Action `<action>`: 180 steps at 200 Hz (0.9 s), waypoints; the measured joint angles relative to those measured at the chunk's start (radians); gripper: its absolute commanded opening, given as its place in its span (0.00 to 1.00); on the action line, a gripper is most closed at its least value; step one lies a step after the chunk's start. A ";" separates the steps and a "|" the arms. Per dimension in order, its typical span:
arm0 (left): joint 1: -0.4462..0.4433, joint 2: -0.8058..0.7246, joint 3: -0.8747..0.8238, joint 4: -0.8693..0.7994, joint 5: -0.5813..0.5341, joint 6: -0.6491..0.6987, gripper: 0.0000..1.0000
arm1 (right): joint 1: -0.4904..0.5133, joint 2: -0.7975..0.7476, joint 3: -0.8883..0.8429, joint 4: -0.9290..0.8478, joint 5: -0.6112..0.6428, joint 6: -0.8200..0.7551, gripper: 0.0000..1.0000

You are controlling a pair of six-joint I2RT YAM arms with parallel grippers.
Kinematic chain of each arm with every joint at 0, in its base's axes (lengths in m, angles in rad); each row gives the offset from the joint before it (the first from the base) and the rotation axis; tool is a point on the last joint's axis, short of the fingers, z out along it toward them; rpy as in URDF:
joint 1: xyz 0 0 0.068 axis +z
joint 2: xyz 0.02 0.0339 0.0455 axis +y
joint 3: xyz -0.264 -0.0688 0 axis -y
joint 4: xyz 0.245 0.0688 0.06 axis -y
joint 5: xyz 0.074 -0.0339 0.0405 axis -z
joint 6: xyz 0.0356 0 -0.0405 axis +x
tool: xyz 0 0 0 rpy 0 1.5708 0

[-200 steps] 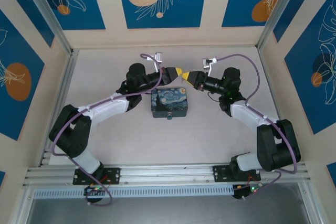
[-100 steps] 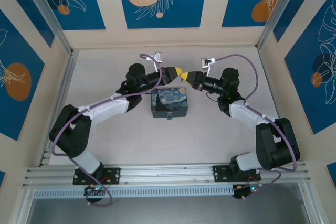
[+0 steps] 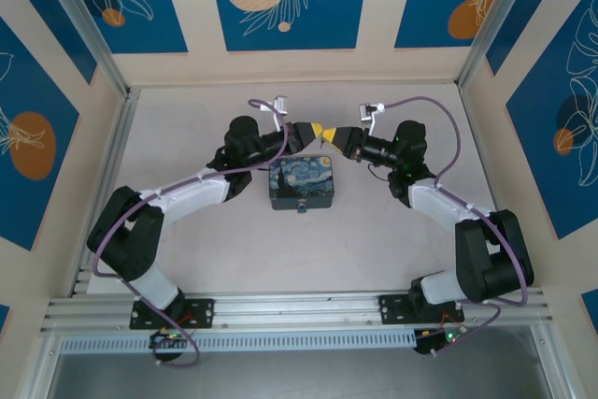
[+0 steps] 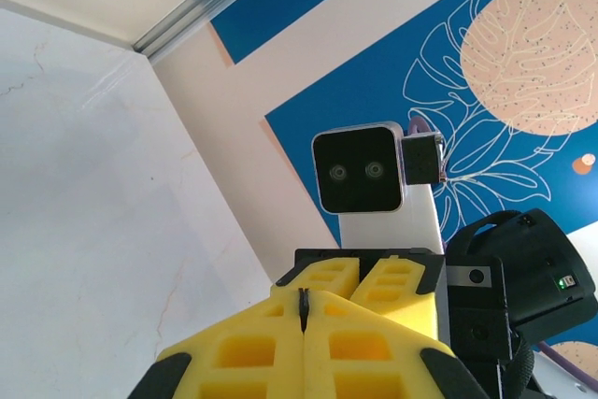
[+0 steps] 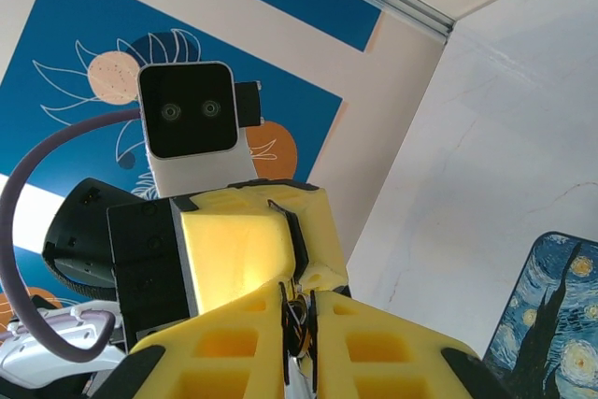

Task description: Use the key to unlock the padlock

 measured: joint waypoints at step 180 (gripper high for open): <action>0.004 -0.194 -0.056 -0.154 -0.143 0.041 0.82 | -0.035 -0.031 -0.113 0.018 -0.008 -0.001 0.00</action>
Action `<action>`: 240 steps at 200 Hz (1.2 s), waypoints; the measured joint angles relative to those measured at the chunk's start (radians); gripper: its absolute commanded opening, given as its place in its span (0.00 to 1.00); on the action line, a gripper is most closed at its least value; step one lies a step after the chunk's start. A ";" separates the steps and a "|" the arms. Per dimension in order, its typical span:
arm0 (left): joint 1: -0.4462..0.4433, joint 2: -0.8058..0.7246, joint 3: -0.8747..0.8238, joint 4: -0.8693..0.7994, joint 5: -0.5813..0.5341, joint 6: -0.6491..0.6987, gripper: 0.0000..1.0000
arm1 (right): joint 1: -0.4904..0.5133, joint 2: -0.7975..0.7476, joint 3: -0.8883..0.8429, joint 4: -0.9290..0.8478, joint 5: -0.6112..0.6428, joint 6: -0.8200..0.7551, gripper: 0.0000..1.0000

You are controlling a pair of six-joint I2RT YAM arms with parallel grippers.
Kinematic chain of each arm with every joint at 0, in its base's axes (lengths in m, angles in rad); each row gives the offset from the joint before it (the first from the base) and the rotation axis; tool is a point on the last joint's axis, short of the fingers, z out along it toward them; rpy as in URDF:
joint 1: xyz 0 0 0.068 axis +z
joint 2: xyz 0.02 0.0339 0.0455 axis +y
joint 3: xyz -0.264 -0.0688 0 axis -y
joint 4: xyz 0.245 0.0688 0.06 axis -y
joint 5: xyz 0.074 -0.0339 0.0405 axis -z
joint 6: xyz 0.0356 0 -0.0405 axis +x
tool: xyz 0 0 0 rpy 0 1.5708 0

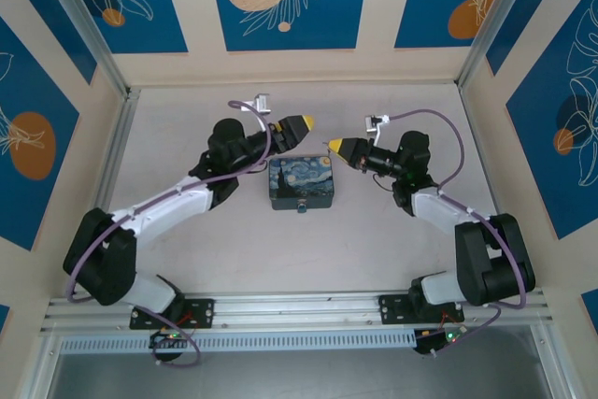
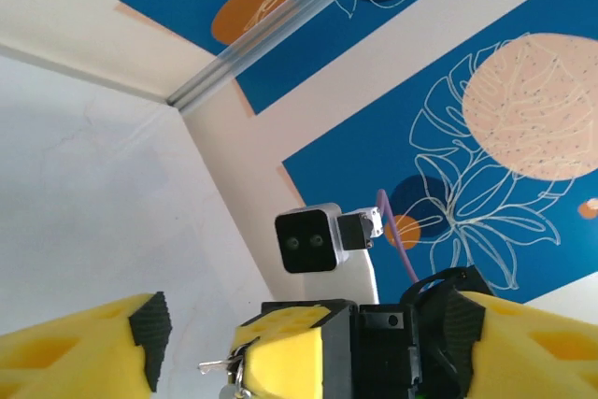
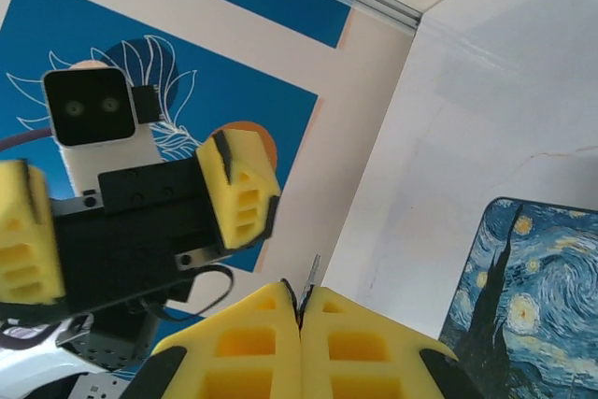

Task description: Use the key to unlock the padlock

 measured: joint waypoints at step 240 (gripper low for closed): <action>-0.050 0.129 -0.052 0.127 -0.011 -0.312 0.39 | 0.106 0.020 0.016 0.028 0.067 0.033 0.00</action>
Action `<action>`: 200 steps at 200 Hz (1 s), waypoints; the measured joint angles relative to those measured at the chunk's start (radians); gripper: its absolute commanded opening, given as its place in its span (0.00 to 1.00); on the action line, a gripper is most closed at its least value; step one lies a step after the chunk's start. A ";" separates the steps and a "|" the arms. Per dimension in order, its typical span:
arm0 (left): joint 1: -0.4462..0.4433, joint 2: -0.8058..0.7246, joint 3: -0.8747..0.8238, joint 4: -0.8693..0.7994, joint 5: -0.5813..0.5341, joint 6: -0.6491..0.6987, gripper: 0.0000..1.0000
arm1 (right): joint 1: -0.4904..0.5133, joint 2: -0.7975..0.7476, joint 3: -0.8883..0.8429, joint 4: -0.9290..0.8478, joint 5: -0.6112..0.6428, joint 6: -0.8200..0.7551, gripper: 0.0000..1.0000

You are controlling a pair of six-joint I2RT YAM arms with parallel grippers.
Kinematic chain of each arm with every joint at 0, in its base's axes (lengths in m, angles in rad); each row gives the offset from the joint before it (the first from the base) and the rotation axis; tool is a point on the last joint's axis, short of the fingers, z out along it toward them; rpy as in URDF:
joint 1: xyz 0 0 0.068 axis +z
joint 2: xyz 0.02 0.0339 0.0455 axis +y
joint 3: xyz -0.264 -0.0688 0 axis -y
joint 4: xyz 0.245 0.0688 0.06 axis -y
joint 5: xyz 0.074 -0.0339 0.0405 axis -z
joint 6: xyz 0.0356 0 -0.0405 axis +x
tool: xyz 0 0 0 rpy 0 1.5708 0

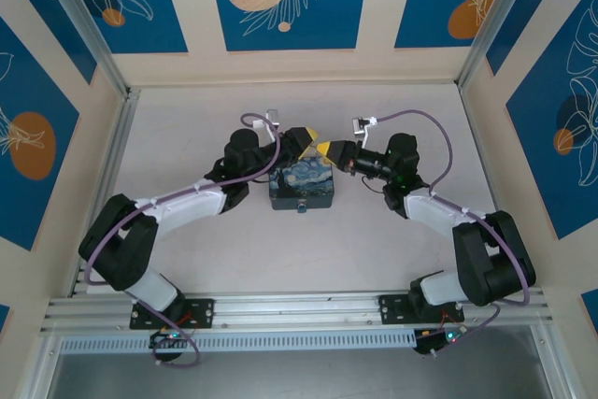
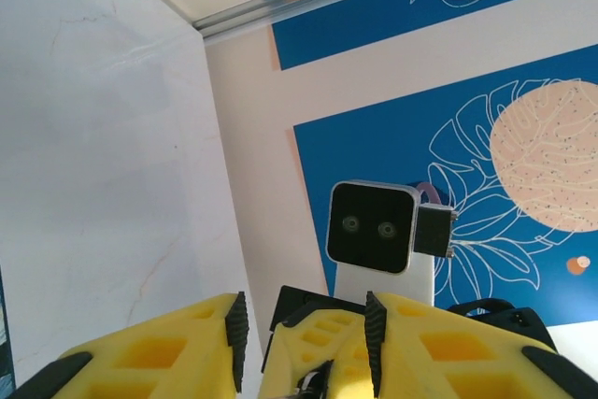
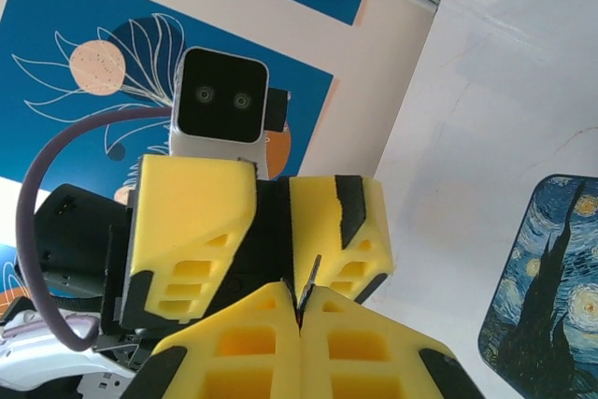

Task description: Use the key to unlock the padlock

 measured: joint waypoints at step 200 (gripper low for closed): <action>-0.019 0.007 -0.016 0.043 -0.056 -0.043 0.00 | -0.005 0.024 0.010 0.055 0.015 0.029 0.11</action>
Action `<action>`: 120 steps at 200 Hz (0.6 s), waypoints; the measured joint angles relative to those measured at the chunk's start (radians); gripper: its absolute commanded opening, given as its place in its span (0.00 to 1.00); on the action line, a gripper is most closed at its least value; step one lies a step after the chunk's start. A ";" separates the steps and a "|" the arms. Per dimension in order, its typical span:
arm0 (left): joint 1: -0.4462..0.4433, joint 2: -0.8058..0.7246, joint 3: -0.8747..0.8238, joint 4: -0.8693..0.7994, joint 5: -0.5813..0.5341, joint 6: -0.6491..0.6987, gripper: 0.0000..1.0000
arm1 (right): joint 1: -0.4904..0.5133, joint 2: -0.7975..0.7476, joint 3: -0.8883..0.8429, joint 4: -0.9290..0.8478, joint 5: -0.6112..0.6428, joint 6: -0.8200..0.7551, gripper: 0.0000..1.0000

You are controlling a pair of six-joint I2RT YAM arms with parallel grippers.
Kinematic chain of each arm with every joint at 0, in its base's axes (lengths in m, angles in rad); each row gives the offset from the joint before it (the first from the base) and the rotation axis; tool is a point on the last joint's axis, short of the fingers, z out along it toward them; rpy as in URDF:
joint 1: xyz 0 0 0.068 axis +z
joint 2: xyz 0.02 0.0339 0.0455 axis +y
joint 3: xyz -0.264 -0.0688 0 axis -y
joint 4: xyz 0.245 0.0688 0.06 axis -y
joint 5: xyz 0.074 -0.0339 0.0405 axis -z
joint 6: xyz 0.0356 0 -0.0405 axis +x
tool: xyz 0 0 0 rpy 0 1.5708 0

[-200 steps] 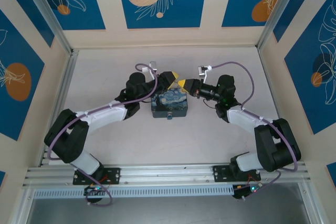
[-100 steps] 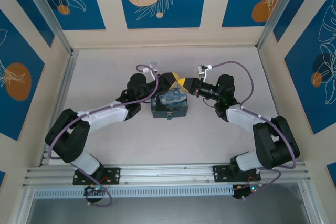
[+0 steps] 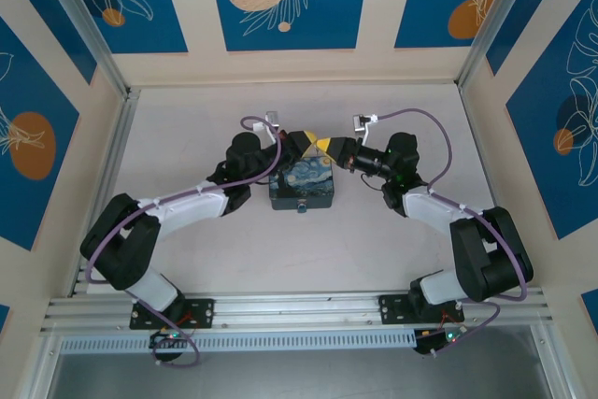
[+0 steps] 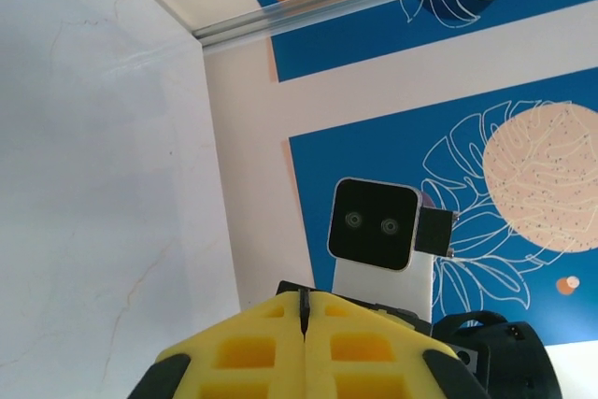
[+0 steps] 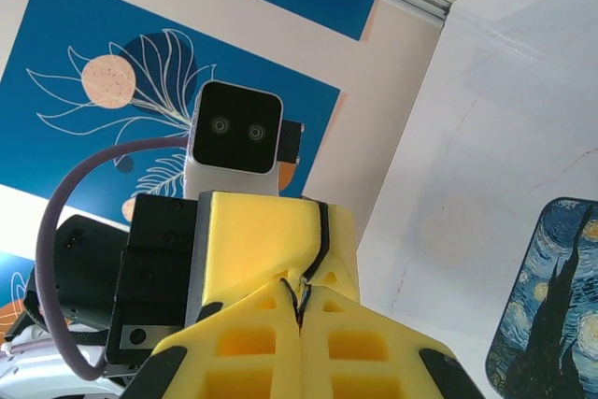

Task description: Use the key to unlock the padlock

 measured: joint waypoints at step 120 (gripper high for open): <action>-0.005 -0.048 0.097 -0.226 0.005 0.314 0.00 | -0.142 -0.288 -0.028 -0.415 0.144 -0.098 1.00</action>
